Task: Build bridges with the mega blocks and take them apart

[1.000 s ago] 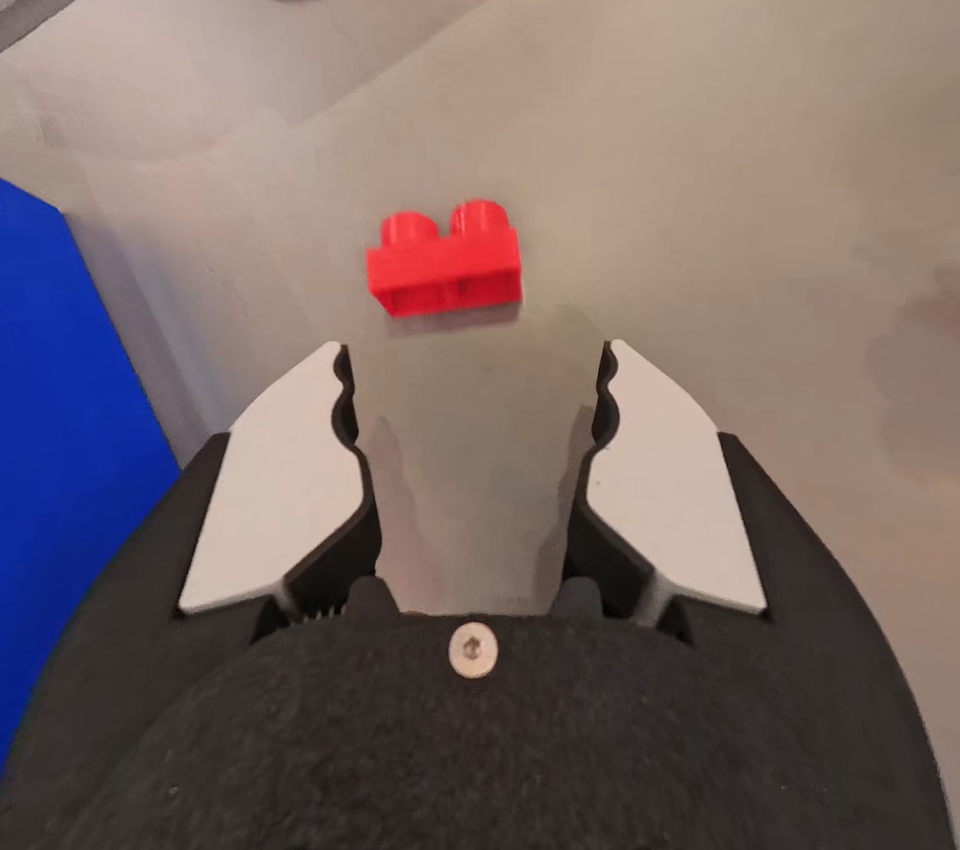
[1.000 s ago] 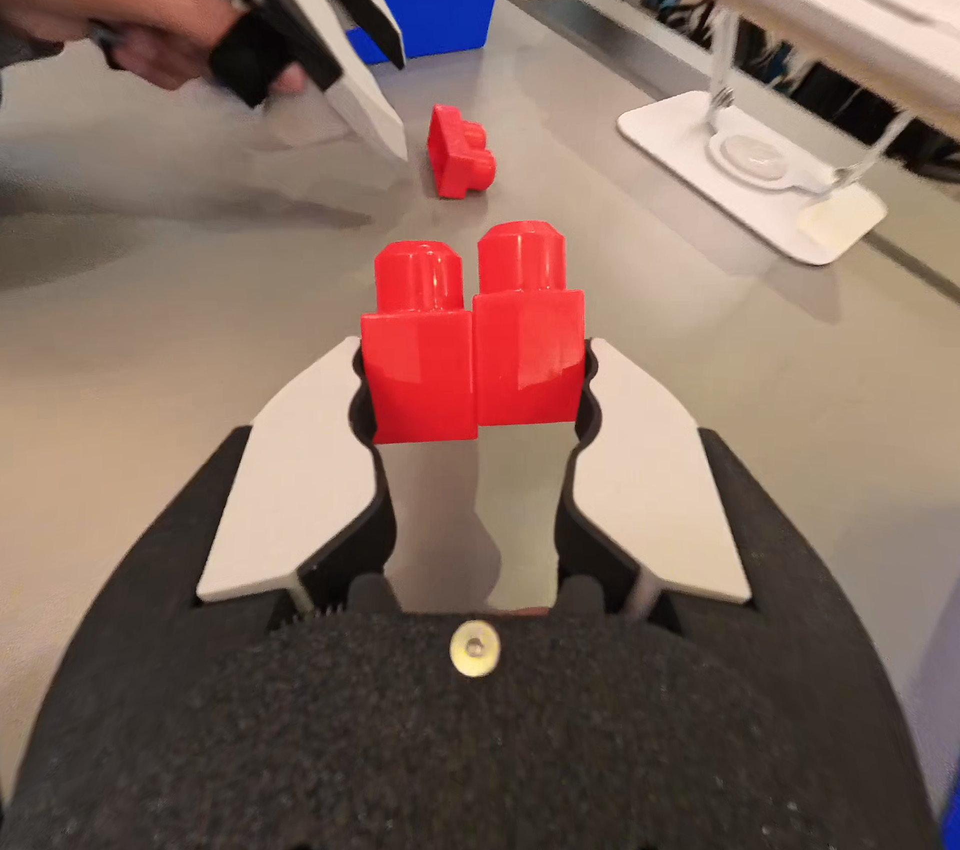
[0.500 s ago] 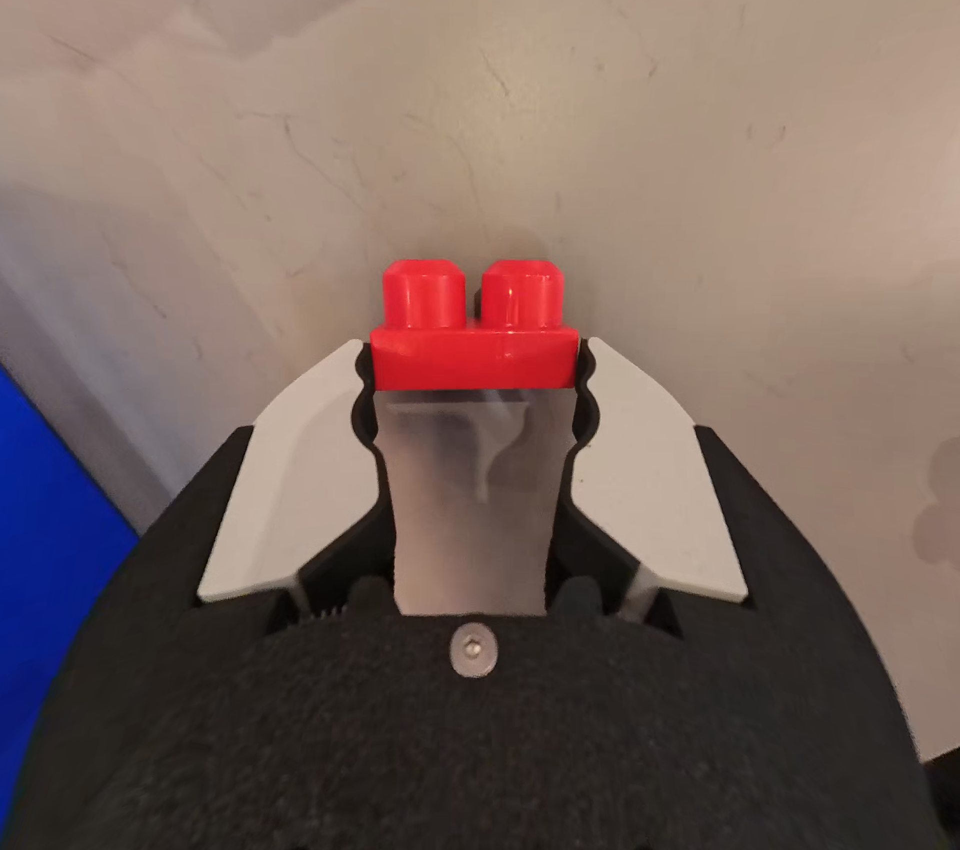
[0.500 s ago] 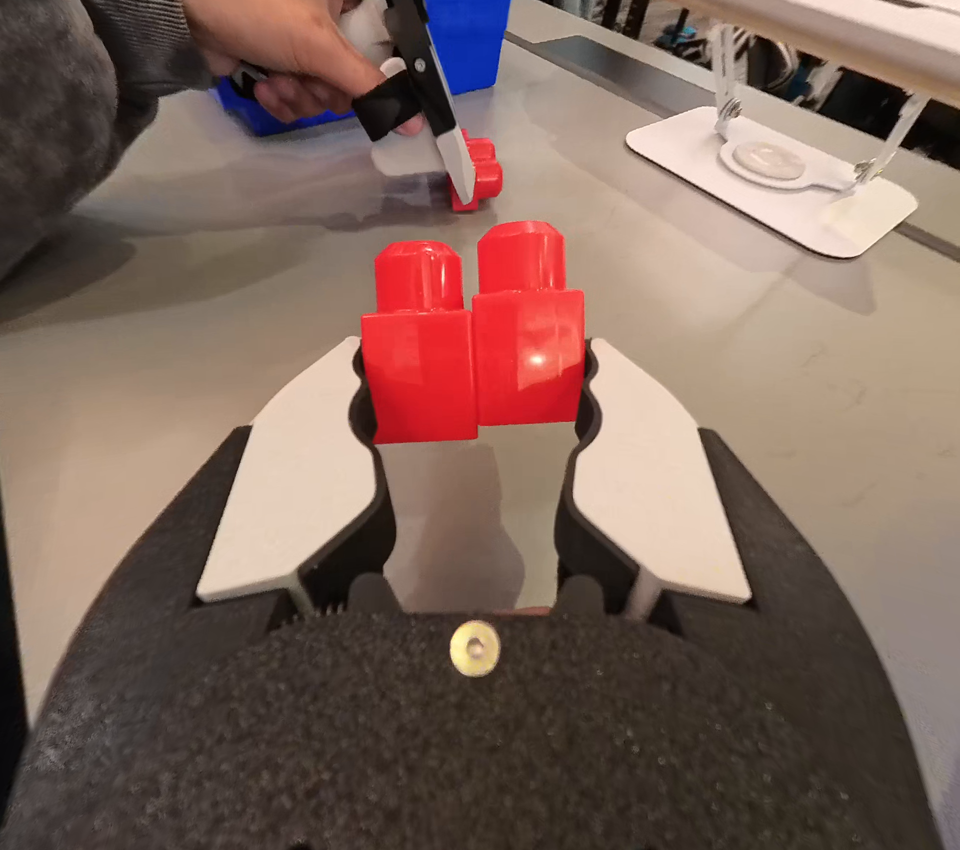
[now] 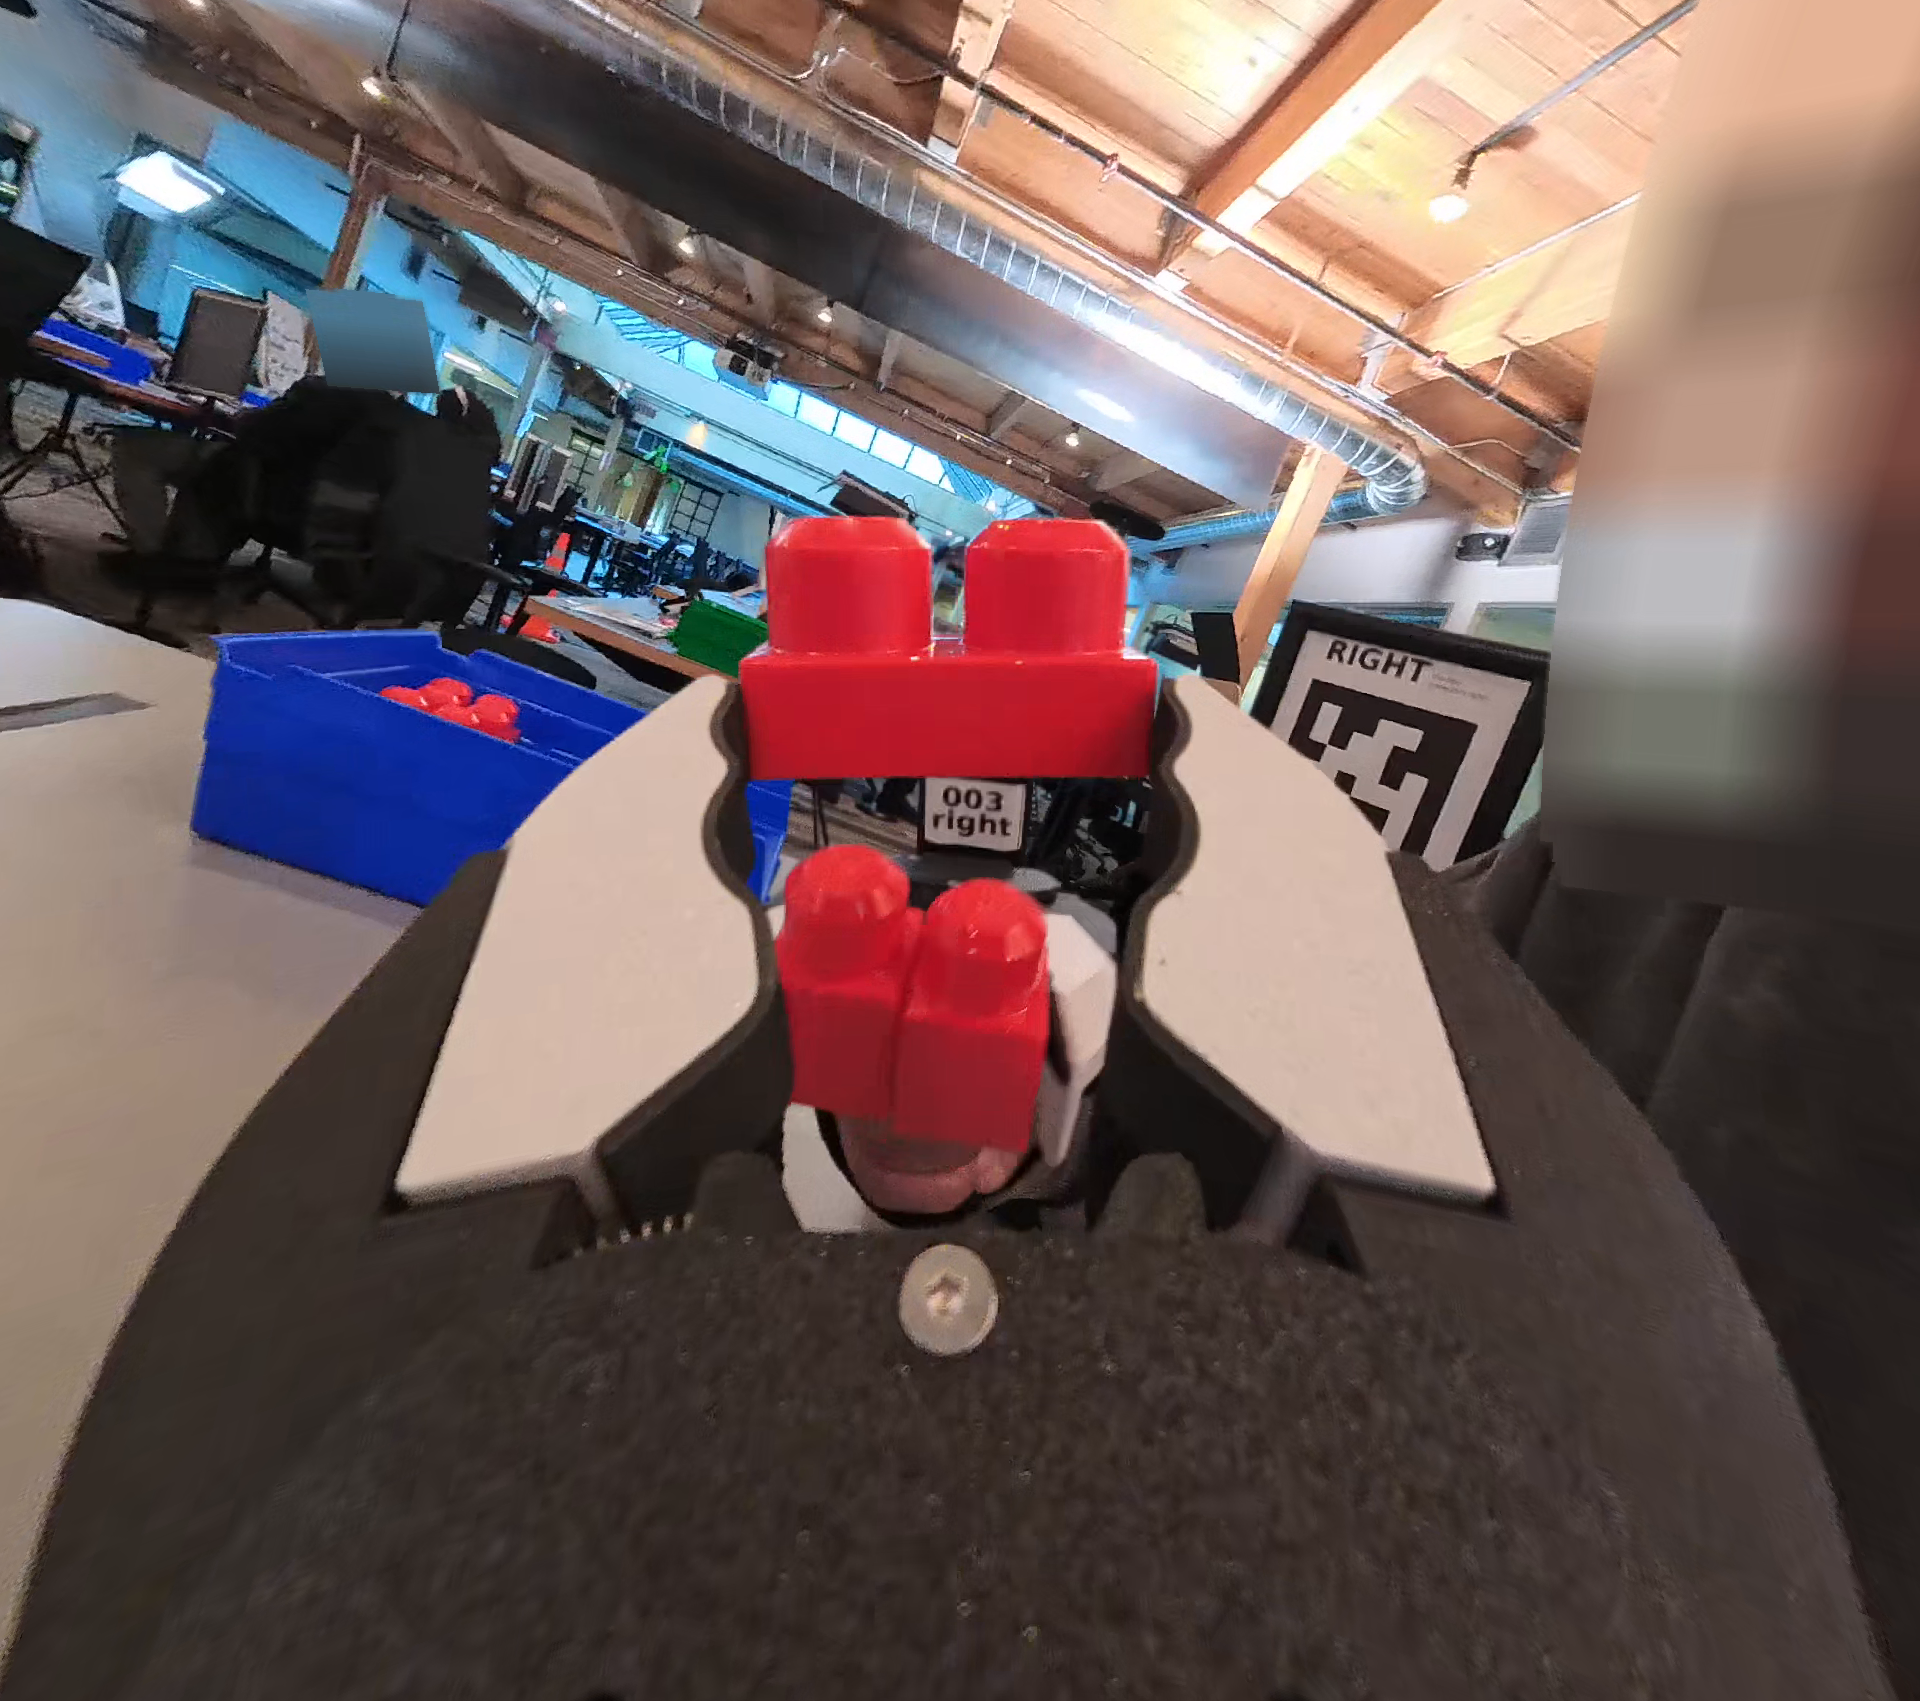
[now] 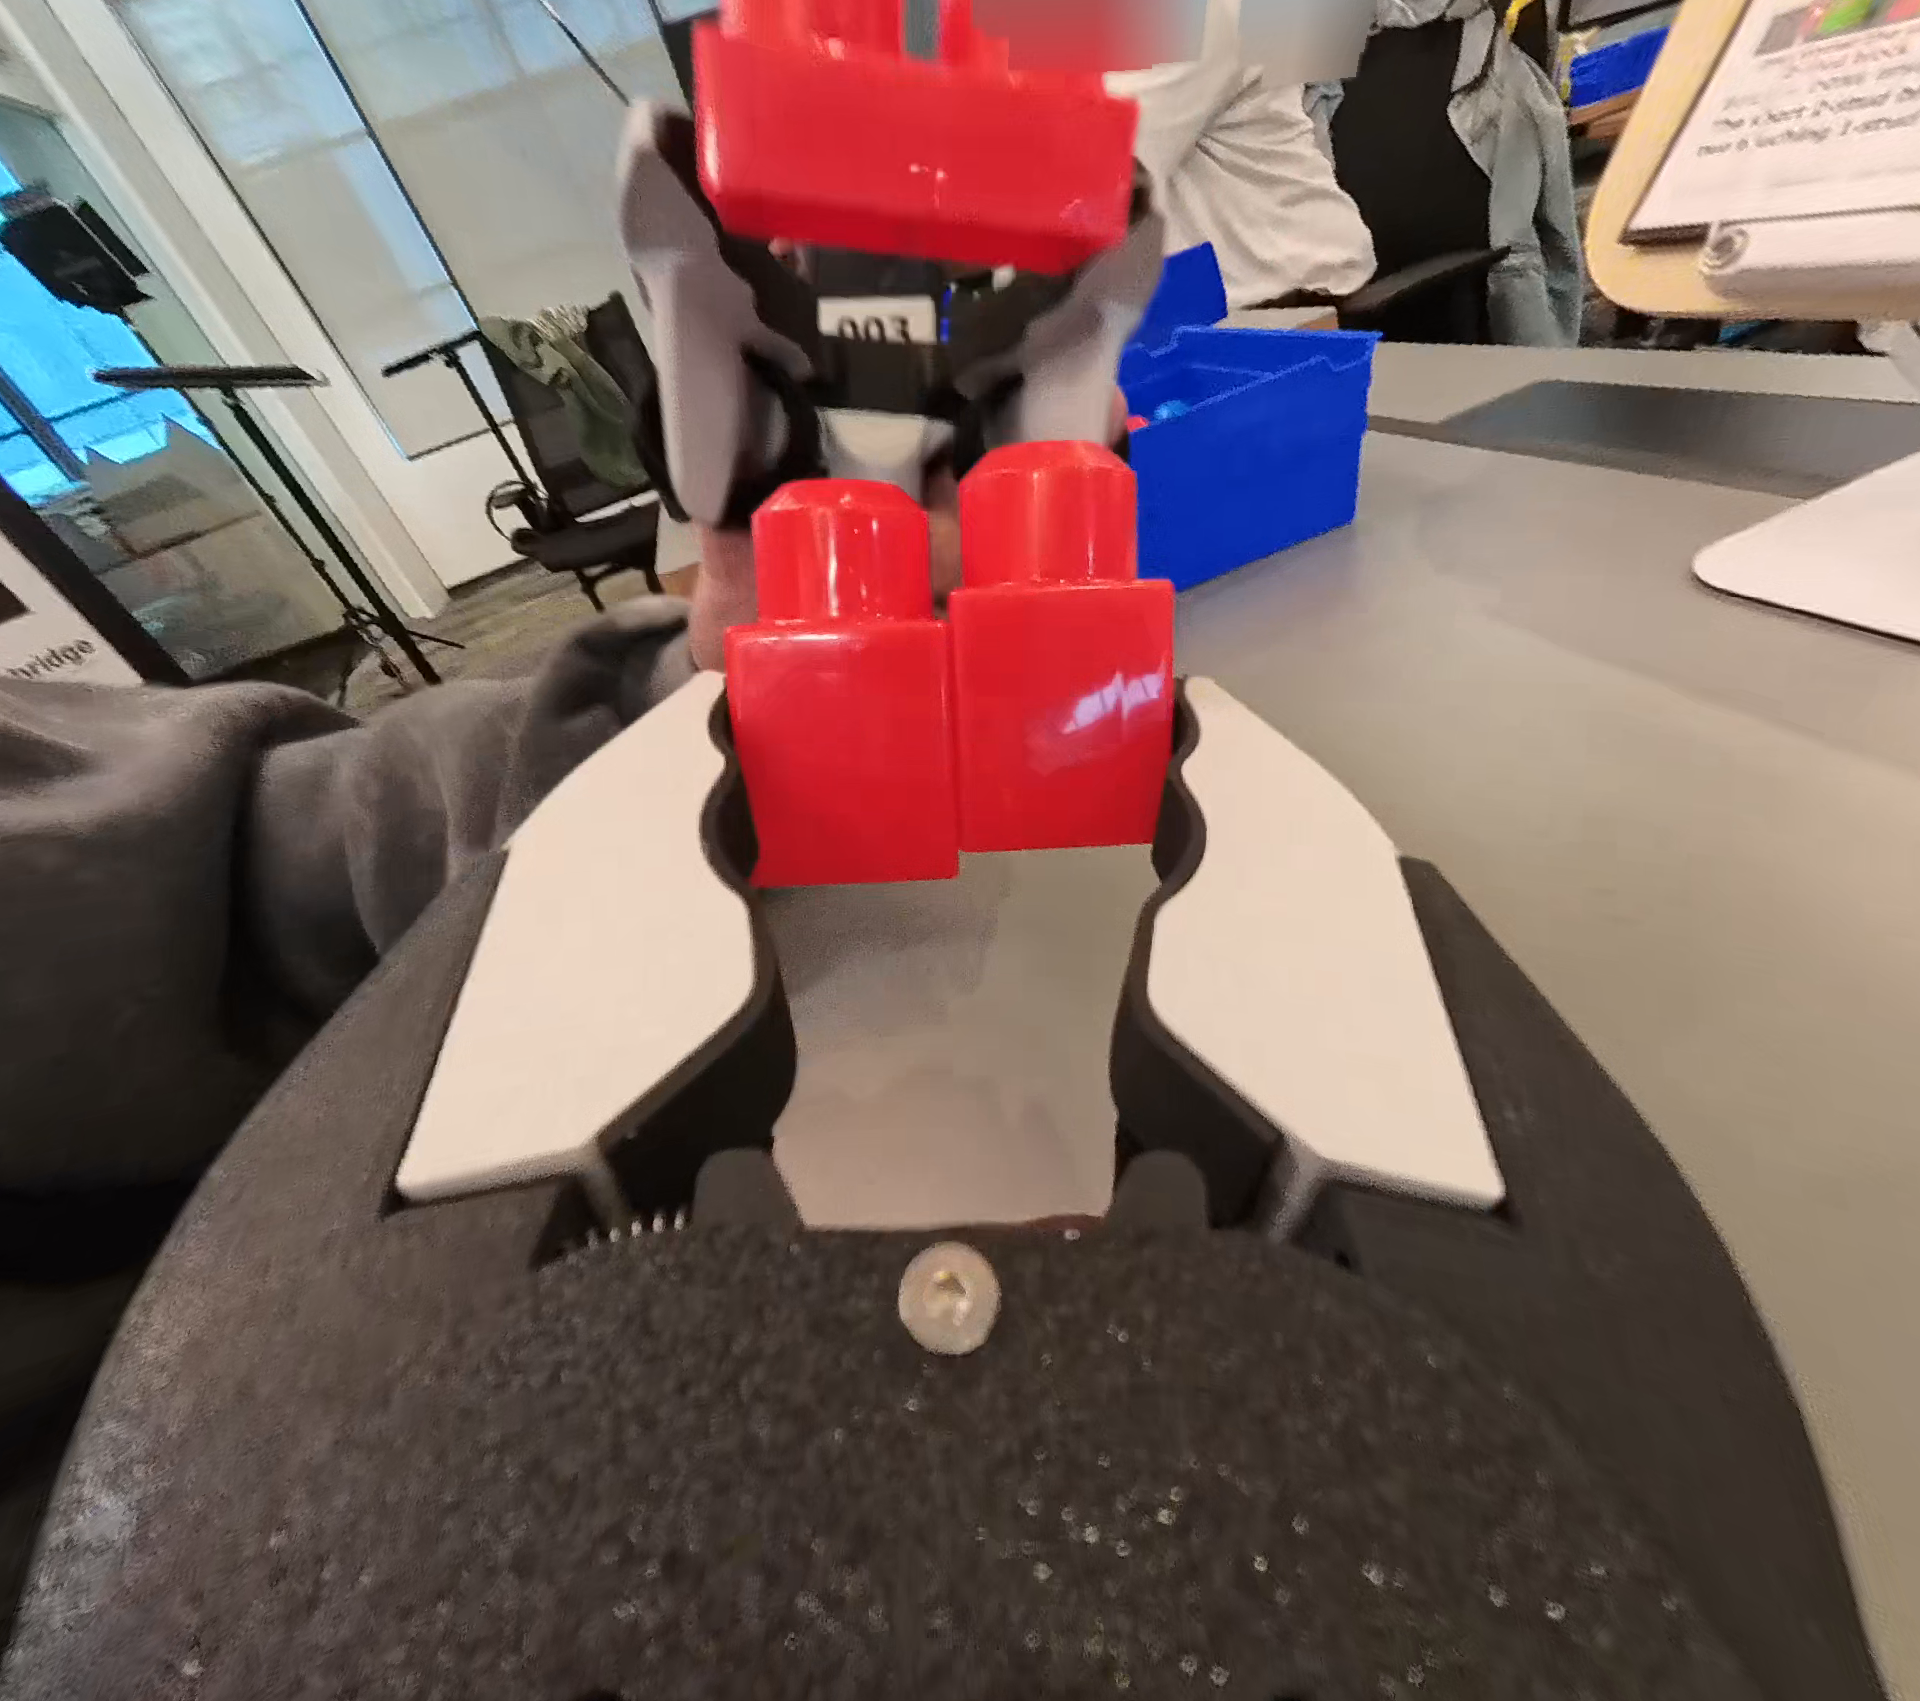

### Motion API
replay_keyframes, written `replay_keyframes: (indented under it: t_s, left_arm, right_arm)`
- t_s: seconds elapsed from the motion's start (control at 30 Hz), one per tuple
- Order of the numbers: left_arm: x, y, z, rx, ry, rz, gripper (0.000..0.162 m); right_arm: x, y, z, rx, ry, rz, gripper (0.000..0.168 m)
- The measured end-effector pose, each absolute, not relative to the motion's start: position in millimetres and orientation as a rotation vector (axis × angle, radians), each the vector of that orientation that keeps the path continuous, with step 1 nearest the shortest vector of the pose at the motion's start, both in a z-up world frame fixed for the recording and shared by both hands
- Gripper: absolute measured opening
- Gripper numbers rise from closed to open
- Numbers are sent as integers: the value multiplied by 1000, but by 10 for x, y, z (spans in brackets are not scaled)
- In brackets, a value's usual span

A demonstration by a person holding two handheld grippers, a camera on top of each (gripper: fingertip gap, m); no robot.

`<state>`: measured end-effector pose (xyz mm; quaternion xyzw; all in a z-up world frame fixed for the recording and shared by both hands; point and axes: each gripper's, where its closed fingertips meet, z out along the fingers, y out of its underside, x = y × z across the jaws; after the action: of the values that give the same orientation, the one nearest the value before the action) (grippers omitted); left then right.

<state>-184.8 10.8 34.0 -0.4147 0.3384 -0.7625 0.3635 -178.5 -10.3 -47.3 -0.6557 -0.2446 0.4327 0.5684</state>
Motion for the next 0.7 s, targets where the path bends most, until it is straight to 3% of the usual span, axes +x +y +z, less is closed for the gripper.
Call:
replay_keyframes:
  t_s: [0.7]
  left_arm:
    - [-1554,-185,67,-1047,967,-2013,74]
  right_arm:
    - [-1713,-151,-252,-1467,-510,1078,75]
